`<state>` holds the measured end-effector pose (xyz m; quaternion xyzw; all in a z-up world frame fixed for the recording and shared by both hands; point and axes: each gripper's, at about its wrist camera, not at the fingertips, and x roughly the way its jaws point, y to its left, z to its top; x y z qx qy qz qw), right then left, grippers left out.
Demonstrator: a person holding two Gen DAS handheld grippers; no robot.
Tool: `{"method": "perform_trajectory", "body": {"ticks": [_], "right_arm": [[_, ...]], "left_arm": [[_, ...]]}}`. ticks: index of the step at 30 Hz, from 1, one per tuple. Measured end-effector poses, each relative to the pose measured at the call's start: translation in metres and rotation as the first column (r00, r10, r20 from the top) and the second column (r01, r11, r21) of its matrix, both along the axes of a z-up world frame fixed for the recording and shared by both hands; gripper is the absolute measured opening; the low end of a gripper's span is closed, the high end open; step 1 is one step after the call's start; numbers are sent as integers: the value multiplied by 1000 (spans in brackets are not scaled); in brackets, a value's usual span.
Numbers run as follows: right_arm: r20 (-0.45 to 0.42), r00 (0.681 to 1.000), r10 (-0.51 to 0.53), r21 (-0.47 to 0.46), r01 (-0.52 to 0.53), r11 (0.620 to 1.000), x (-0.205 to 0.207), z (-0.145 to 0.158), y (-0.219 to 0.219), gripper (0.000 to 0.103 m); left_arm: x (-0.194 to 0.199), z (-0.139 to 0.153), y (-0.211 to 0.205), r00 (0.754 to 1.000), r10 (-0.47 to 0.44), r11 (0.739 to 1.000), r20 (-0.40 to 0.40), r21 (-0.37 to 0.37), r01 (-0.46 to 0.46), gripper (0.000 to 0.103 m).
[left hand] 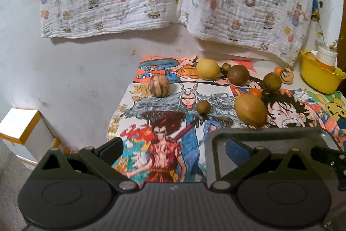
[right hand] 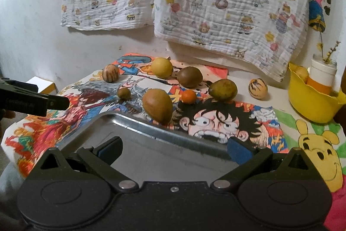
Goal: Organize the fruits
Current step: 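Move left tool toward the striped round fruit while right tool approaches the small brown fruit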
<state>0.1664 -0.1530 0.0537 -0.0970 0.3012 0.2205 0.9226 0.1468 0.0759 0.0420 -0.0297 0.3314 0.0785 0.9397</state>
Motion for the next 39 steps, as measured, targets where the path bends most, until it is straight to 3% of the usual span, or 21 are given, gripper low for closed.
{"method": "perform_trajectory", "body": {"ticks": [12,24,32,39], "right_arm": [[-33,998,50,-40,-51,998,53,2,30,102],[-12,959,284,-121,-283,951,89,-7,102,99],[-26,924,380,-173,-379,909,109,-29,147,78],[-96,921,377,-166,-388,907,127,-49,166,58]], "left_arm": [[62,-5,28,997,-28,999,-70,17,30,102],[122,-13,65,992,-68,996,-102,48,73,102],[157,-29,84,990,-89,995,-109,26,92,102],[174,-37,89,987,-126,992,-99,-8,126,96]]}}
